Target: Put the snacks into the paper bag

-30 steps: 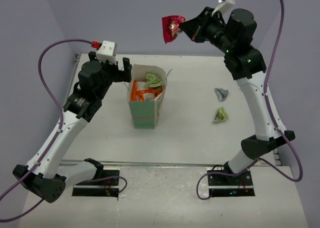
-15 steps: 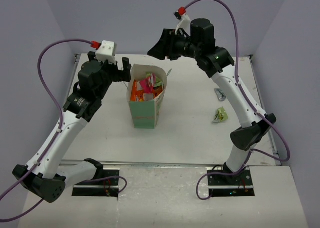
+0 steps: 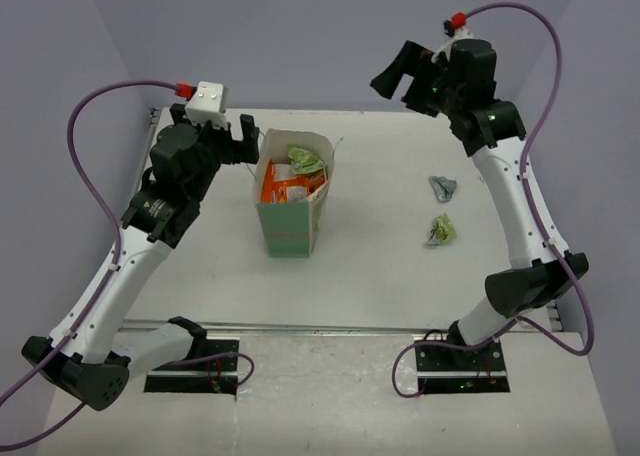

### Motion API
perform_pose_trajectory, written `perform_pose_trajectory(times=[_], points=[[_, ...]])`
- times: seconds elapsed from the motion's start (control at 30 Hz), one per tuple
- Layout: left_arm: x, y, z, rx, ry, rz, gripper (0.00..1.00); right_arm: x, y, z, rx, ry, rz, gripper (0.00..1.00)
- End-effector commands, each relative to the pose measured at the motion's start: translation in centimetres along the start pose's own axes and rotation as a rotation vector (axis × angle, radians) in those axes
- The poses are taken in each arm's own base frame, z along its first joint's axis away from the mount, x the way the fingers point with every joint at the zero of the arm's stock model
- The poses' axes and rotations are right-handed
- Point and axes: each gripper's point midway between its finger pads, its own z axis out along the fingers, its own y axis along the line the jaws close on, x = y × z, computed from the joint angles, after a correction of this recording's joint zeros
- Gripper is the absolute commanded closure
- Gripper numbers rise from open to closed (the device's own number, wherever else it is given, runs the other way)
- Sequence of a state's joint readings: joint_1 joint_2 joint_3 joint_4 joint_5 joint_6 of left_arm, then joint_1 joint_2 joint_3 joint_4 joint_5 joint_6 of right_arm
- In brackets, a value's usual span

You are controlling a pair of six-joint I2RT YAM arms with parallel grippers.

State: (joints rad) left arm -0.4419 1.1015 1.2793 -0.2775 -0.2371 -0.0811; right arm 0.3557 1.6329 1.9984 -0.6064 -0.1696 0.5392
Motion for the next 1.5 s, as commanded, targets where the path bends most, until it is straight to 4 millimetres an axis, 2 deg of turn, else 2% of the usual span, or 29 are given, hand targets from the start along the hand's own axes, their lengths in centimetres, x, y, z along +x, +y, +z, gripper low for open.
perform_pose_trajectory(times=[0.0, 0.07, 0.17, 0.2, 0.3, 0.43, 0.53, 0.63, 0.67, 0.7, 0.8, 0.9, 0.93, 0.97, 1.17, 1.47], points=[[-3.1, 0.2, -1.2, 0.001, -0.085, 0.014, 0.0, 2.2, -10.1, -0.9, 0.323, 0.054, 0.213, 0.01], [-3.2, 0.3, -1.2, -0.004, -0.088, 0.018, 0.0, 3.2, -13.0, -1.3, 0.424, 0.075, 0.194, 0.01], [-3.1, 0.2, -1.3, -0.005, -0.09, 0.015, 0.0, 6.0, -18.7, -2.6, 0.645, 0.159, 0.219, 0.01], [-3.1, 0.2, -1.2, -0.005, -0.088, 0.012, 0.0, 7.0, -20.3, -2.2, 0.694, 0.201, 0.238, 0.01], [-2.8, 0.0, -1.2, 0.003, -0.084, 0.006, 0.0, 9.7, -24.1, -2.4, 0.828, 0.304, 0.287, 0.01], [-2.6, -0.3, -1.2, 0.015, -0.08, 0.001, 0.0, 12.3, -27.1, -1.8, 0.914, 0.369, 0.332, 0.01], [-2.7, -0.4, -1.4, 0.018, -0.083, 0.004, 0.0, 13.5, -29.0, -1.2, 0.956, 0.394, 0.354, 0.01], [-2.7, 0.1, -1.7, -0.002, -0.087, 0.011, 0.0, 13.4, -31.1, -1.0, 0.996, 0.394, 0.358, 0.01], [-2.7, 0.3, -1.8, -0.011, -0.09, 0.014, 0.0, 14.2, -32.2, -0.8, 1.014, 0.421, 0.354, 0.01], [-2.6, 0.4, -1.8, -0.015, -0.088, 0.018, 0.0, 14.1, -33.0, -0.7, 1.023, 0.424, 0.361, 0.01], [-2.6, 0.6, -1.9, -0.023, -0.091, 0.023, 0.0, 16.0, -34.5, 0.0, 1.036, 0.488, 0.357, 0.01], [-2.7, 0.7, -1.9, -0.027, -0.092, 0.028, 0.0, 17.0, -35.9, 0.0, 1.079, 0.516, 0.329, 0.01], [-2.7, 0.7, -1.9, -0.027, -0.092, 0.028, 0.0, 17.0, -36.4, -0.1, 1.098, 0.514, 0.316, 0.01], [-2.6, 0.6, -1.9, -0.024, -0.091, 0.029, 0.0, 16.6, -37.7, -0.6, 1.116, 0.498, 0.338, 0.01], [-2.4, 0.5, -1.7, -0.018, -0.084, 0.033, 0.0, 16.1, -39.5, 0.4, 1.129, 0.485, 0.333, 0.01], [-2.3, 0.5, -1.7, -0.02, -0.078, 0.039, 0.0, 18.1, -42.1, 1.4, 1.156, 0.53, 0.348, 0.01]])
